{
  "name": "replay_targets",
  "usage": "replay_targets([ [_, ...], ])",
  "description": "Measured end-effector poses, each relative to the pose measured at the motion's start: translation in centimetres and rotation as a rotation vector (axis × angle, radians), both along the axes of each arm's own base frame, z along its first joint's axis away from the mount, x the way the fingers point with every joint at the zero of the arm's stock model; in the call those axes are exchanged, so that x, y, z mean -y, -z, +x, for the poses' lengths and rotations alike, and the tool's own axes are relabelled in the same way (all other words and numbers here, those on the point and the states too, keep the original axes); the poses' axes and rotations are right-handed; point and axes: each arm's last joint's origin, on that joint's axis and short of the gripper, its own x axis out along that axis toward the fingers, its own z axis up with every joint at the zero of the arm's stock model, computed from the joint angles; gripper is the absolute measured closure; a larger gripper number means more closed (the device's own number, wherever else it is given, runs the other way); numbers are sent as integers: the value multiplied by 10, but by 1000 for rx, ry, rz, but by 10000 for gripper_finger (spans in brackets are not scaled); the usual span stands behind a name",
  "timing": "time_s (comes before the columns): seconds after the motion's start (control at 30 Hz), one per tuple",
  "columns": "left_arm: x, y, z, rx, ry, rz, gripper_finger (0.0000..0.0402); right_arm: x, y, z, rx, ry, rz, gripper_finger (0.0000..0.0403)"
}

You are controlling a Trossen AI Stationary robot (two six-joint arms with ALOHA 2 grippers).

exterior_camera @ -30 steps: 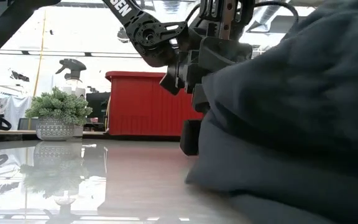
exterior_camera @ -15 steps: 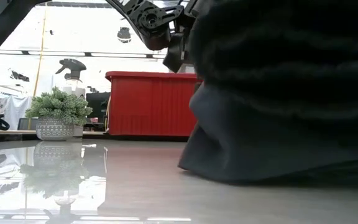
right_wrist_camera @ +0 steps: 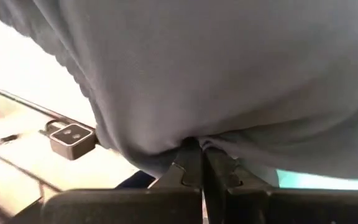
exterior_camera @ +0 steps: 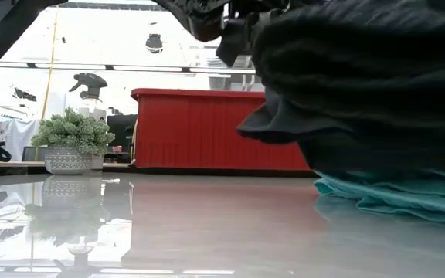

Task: Fold Laundry from Bin
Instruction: Stack the black shorts on top of the blue shorts

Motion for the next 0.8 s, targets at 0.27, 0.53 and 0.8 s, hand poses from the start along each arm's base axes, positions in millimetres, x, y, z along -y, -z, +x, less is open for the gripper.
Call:
replay_targets([
  [0.27, 8, -8, 4, 26, -61, 136, 395, -24, -10, 22, -115, 0, -64, 384],
  [0.53, 26, 26, 17, -52, 5, 33, 395, -36, -29, 30, -225, -4, -67, 384],
  [0.8, 29, 20, 23, -7, -4, 28, 395, -45, -17, 28, -425, -31, -20, 384],
])
